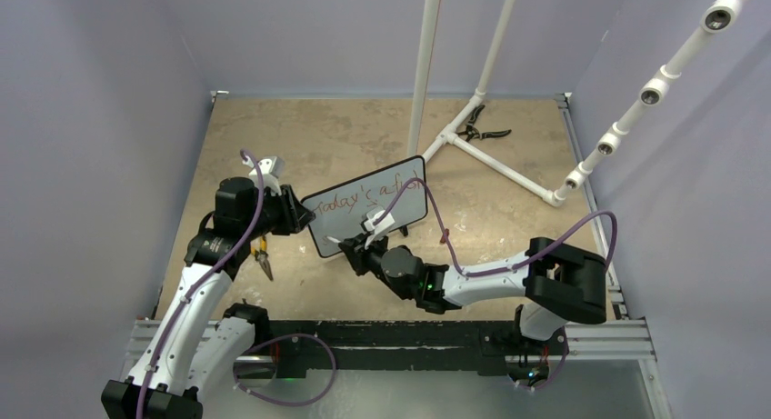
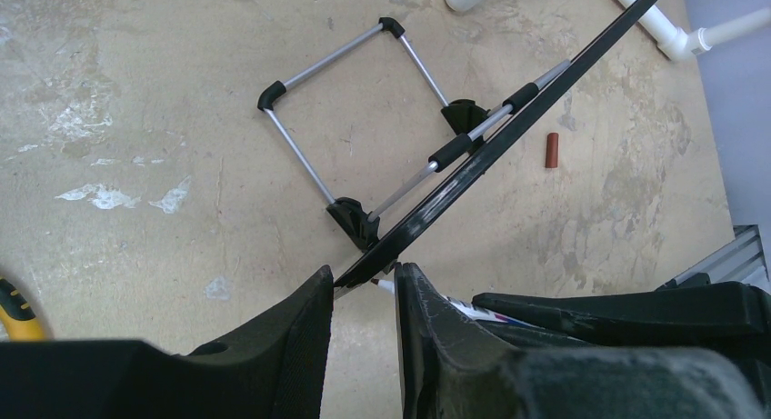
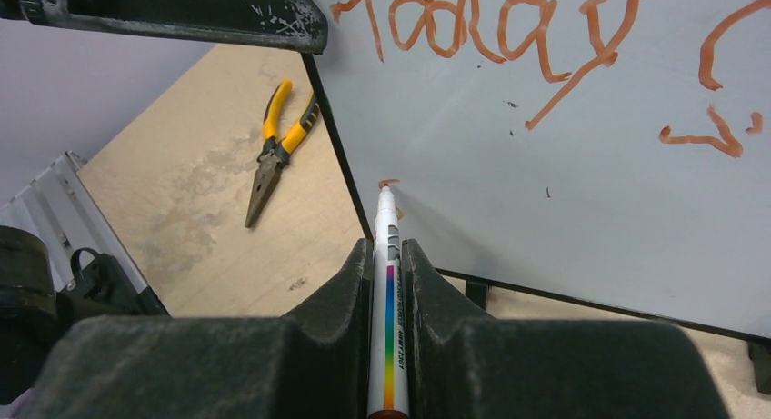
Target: Write a sentence on the whiteboard
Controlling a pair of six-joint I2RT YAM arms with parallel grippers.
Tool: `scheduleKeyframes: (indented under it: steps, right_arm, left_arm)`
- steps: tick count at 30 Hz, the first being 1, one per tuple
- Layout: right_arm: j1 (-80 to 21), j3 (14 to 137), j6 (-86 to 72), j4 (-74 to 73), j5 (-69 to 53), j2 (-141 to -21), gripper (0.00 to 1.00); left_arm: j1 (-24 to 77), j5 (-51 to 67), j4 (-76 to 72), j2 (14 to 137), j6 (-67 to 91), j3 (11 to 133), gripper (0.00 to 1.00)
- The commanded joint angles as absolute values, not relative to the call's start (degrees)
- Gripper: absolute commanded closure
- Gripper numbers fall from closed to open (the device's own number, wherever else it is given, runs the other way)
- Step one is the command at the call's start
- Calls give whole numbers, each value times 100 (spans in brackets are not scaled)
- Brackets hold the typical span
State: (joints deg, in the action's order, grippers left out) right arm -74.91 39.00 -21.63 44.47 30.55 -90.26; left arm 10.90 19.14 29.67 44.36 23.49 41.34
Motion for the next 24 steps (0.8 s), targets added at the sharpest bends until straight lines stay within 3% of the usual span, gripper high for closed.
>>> scheduleKeyframes:
  steps: [1, 24]
  right_arm:
    - [-7471, 3933, -2232, 4492, 3278, -8989, 100]
    - [-7463, 4261, -2291, 4127, 3454, -9307, 100]
  left_arm:
    - [1072, 2032, 2873, 4376, 2463, 4140, 71]
    - [1072, 2055, 2880, 4360, 2462, 4144, 71]
